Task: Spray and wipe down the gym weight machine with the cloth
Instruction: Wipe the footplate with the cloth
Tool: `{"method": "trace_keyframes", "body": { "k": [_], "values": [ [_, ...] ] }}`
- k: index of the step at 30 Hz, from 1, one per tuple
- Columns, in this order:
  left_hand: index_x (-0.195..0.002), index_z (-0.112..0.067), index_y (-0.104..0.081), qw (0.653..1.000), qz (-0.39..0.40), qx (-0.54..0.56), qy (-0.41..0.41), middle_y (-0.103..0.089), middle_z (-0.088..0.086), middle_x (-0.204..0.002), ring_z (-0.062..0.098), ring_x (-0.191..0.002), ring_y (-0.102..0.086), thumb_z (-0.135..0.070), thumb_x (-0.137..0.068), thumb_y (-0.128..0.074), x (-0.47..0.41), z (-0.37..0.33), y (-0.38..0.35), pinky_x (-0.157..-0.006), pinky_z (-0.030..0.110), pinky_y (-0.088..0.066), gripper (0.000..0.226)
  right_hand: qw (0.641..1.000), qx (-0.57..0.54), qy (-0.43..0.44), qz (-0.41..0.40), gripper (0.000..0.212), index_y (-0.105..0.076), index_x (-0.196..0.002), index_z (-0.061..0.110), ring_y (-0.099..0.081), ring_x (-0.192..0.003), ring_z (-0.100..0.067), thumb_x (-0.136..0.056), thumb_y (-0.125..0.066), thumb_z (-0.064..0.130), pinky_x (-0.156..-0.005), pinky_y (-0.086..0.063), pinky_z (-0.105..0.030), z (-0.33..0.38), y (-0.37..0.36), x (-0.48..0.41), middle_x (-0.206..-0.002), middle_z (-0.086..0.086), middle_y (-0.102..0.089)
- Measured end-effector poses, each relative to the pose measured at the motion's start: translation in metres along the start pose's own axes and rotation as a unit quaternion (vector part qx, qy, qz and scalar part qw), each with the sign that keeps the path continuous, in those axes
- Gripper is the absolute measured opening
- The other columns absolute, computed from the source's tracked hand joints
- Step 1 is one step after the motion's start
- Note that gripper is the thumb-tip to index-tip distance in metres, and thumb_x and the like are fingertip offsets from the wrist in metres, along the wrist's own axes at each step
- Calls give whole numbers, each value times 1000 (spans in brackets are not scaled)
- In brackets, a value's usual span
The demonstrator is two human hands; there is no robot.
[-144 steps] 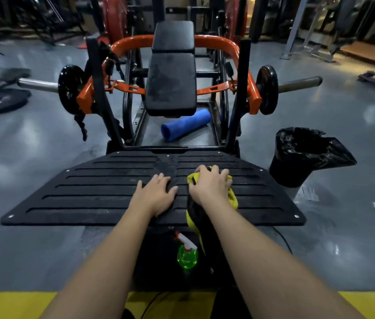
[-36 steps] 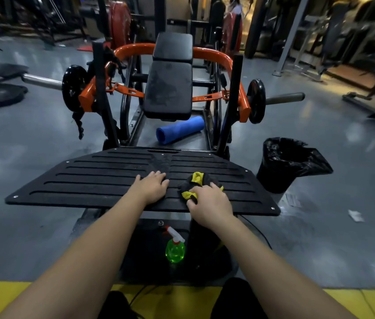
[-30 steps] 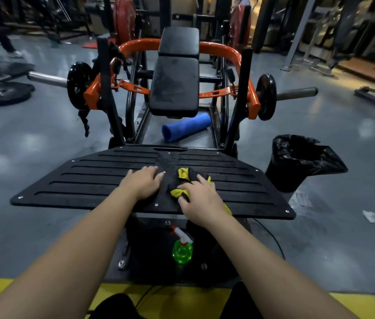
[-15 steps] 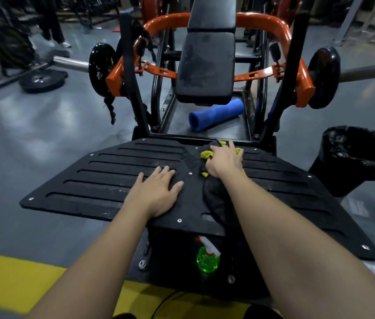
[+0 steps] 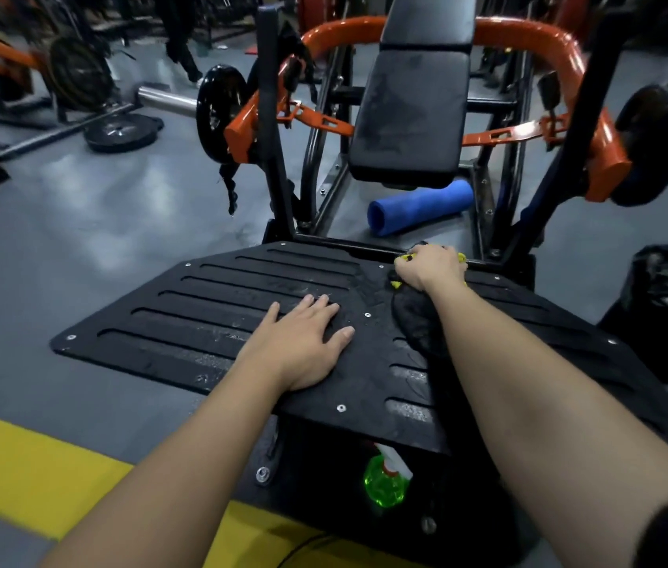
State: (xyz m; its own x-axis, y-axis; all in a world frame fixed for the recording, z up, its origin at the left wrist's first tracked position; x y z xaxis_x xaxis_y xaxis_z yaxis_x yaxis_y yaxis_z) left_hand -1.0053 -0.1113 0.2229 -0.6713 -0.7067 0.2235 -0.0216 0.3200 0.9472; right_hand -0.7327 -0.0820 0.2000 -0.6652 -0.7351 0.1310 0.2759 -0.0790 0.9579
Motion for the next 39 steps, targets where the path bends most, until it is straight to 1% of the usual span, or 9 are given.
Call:
{"method": "trace_keyframes", "body": {
  "k": [4, 8, 15, 17, 21, 24, 30, 35, 39],
  "values": [
    [-162, -30, -21, 1000, -4, 3, -2, -8, -14, -170, 4, -156, 1, -64, -104, -22, 0, 1, 1, -127, 49, 2, 68, 1000, -12, 22, 4, 61, -57, -139, 29, -37, -138, -37, -88, -37, 54, -109, -39, -50, -5, 6, 24, -143, -9, -53],
    [-162, -29, -21, 1000, 0, -1, 0, -9, -12, -171, 6, -157, 0, -64, -104, -22, -2, 1, 0, -127, 49, 2, 68, 999, -4, 37, 9, 67, -62, -132, 27, -47, -128, -41, -84, -30, 63, -104, -42, -48, -18, 11, 61, -133, -14, -59],
    [-163, -26, -23, 1000, 0, 1, 4, -12, -9, -171, 9, -157, -4, -59, -105, -22, 4, -3, 4, -127, 50, 0, 66, 998, -6, 61, 36, 76, -58, -136, 29, -41, -131, -37, -82, -29, 72, -113, -33, -47, -24, 30, 189, -135, -16, -56],
    [-163, -25, -23, 1000, -1, 1, 7, -12, -8, -171, 10, -157, -5, -56, -106, -22, 7, -5, 6, -127, 51, -1, 64, 997, -21, 64, 36, 73, -53, -141, 31, -36, -136, -34, -86, -37, 76, -111, -34, -47, -21, 40, 230, -140, -9, -54],
    [-163, -26, -20, 1000, 2, -3, 6, -10, -8, -171, 11, -157, -4, -51, -108, -20, 12, -5, 6, -127, 51, -1, 61, 994, -16, 103, 44, 104, -27, -158, 32, -27, -146, -28, -75, -42, 94, -112, -36, -49, -17, 55, 290, -156, 0, -43],
    [-163, -25, -19, 1000, 8, -9, 3, -8, -7, -171, 12, -158, -3, -51, -108, -19, 13, -5, 4, -126, 52, -2, 61, 993, 5, 108, 49, 103, -25, -158, 33, -27, -147, -27, -76, -51, 89, -112, -38, -48, -18, 52, 286, -155, 3, -43],
    [-163, -25, -20, 1000, 0, -15, 0, -9, -8, -171, 10, -157, -3, -51, -108, -19, 8, -3, 3, -126, 51, -3, 61, 997, 18, 61, -31, 58, -52, -140, 29, -40, -136, -30, -91, -51, 59, -111, -37, -48, -4, 35, 224, -138, -4, -57],
    [-161, -26, -24, 1000, -8, -3, -8, -13, -10, -170, 8, -157, -4, -54, -107, -22, 3, -2, 4, -127, 50, -2, 61, 999, -8, 35, -29, 48, -61, -131, 30, -48, -130, -34, -89, -55, 52, -109, -42, -46, -2, 29, 150, -132, -6, -63],
    [-162, -28, -23, 1000, -7, 7, -11, -11, -12, -170, 6, -156, -2, -56, -106, -21, 1, -1, 3, -127, 48, 0, 62, 999, -29, 15, -8, 50, -57, -138, 32, -42, -137, -35, -91, -56, 48, -113, -39, -47, 2, 20, 92, -141, -5, -58]
  ]
}}
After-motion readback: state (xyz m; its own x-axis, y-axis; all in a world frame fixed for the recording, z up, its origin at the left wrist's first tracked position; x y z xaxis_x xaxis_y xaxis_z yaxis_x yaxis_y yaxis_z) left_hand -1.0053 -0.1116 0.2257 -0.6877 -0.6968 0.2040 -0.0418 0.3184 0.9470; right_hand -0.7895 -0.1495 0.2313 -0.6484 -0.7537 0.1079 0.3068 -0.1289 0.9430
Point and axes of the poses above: each hand's wrist, its own x-axis away from the middle knuckle, its own y-axis out of the back of the hand, z = x × y, the point moved 7 cm from there along -x, towards the middle knuckle
